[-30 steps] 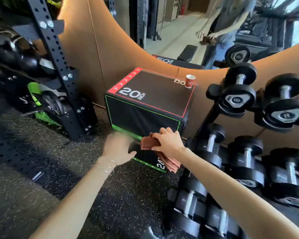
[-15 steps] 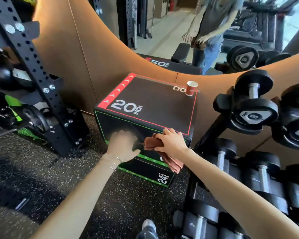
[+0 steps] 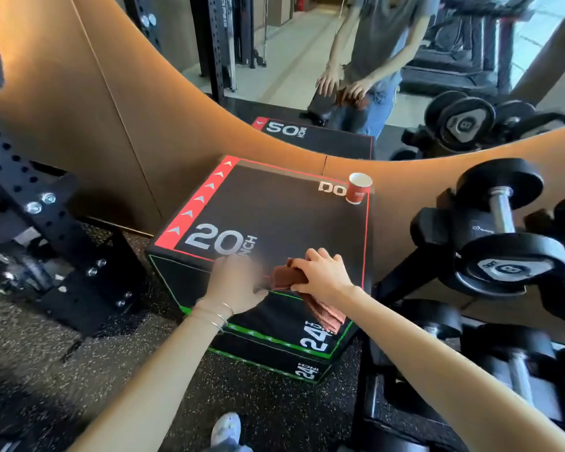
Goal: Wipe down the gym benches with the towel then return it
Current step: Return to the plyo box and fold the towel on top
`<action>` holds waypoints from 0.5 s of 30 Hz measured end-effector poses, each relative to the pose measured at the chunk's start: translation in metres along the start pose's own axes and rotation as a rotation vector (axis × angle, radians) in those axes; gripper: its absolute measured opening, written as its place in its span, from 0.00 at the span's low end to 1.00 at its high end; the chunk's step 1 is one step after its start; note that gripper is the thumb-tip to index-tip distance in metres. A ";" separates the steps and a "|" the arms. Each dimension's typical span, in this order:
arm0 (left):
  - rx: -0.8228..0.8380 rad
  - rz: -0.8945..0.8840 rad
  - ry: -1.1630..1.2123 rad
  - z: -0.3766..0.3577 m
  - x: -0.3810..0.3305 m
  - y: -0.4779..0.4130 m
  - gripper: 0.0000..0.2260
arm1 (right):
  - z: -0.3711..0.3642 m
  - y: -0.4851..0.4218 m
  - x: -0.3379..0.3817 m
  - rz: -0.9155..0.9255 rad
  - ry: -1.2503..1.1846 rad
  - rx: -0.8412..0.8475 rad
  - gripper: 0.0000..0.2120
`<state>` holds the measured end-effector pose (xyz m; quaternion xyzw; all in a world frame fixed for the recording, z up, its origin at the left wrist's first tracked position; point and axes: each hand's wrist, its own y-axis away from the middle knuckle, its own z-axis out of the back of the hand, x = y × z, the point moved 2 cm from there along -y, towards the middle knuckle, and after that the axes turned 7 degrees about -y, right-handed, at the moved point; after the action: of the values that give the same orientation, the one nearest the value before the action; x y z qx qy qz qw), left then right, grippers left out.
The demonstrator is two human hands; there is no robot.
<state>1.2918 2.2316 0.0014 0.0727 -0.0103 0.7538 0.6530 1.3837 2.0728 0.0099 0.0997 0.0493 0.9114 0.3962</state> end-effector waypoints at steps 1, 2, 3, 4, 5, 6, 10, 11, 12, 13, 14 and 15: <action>0.007 -0.015 -0.001 -0.002 0.003 -0.010 0.24 | 0.000 -0.007 -0.002 -0.013 -0.004 0.001 0.24; 0.011 -0.029 -0.002 -0.004 0.006 -0.020 0.24 | 0.000 -0.015 -0.003 -0.028 -0.007 -0.001 0.23; 0.014 -0.044 -0.003 -0.005 0.010 -0.029 0.24 | -0.001 -0.022 -0.005 -0.043 -0.012 -0.005 0.23; 0.019 -0.058 -0.004 -0.006 0.013 -0.040 0.24 | -0.001 -0.030 -0.007 -0.058 -0.018 -0.008 0.23; 0.024 -0.075 -0.007 -0.006 0.018 -0.049 0.24 | -0.001 -0.038 -0.008 -0.075 -0.026 -0.009 0.23; 0.026 -0.091 -0.009 -0.007 0.022 -0.059 0.24 | 0.000 -0.046 -0.010 -0.091 -0.034 -0.011 0.23; 0.022 -0.151 -0.012 -0.004 0.044 -0.099 0.23 | 0.004 -0.080 -0.009 -0.142 -0.065 -0.030 0.23; 0.017 -0.165 -0.016 -0.003 0.049 -0.108 0.23 | 0.005 -0.087 -0.008 -0.152 -0.071 -0.037 0.23; 0.015 -0.181 -0.021 -0.002 0.054 -0.116 0.23 | 0.007 -0.094 -0.007 -0.164 -0.076 -0.043 0.22; 0.015 -0.200 -0.027 0.000 0.058 -0.124 0.23 | 0.007 -0.100 -0.005 -0.176 -0.081 -0.047 0.22; 0.018 -0.220 -0.035 0.000 0.062 -0.131 0.23 | 0.008 -0.106 -0.004 -0.188 -0.087 -0.048 0.22; 0.022 -0.239 -0.045 -0.001 0.065 -0.137 0.23 | 0.008 -0.111 -0.003 -0.199 -0.090 -0.045 0.22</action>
<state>1.4182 2.3155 -0.0020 0.0974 -0.0079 0.6688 0.7370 1.4666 2.1466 -0.0016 0.1264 0.0205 0.8629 0.4888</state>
